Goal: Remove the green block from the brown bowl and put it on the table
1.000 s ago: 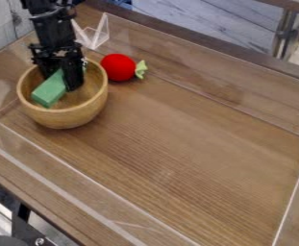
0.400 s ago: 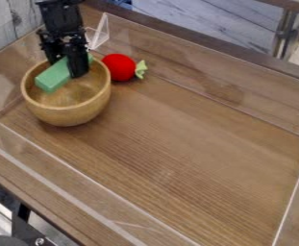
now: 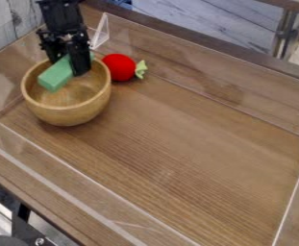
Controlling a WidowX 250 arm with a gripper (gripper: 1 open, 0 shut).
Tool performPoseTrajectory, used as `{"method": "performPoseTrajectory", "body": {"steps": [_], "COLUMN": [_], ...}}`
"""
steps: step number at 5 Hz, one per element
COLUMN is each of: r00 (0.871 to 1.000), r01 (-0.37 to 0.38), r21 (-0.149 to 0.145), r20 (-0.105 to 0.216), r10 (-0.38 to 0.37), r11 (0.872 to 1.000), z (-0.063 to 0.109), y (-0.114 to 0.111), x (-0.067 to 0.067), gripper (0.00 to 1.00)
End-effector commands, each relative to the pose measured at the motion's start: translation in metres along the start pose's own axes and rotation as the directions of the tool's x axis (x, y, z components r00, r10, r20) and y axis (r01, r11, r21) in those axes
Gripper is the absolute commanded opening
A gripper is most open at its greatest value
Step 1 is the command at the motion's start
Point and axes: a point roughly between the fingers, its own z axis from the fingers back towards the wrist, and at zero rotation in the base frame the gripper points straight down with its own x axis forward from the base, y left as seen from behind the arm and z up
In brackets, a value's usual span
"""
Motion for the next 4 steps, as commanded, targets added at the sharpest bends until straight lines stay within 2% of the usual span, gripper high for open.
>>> {"method": "performPoseTrajectory", "body": {"steps": [1,3,4], "r00": [0.998,0.994,0.994], "r01": [0.028,0.102,0.105], "r21": [0.034,0.042,0.042], "r20": [0.054,0.027,0.024], "r10": [-0.029,-0.103,-0.106], "r11": [0.999,0.994,0.994], "z": [0.0162,0.0198,0.0139], "y": [-0.0040,-0.0117,-0.0101], "x": [0.0150,0.0238,0.0207], "gripper": [0.00,0.00,0.00]}}
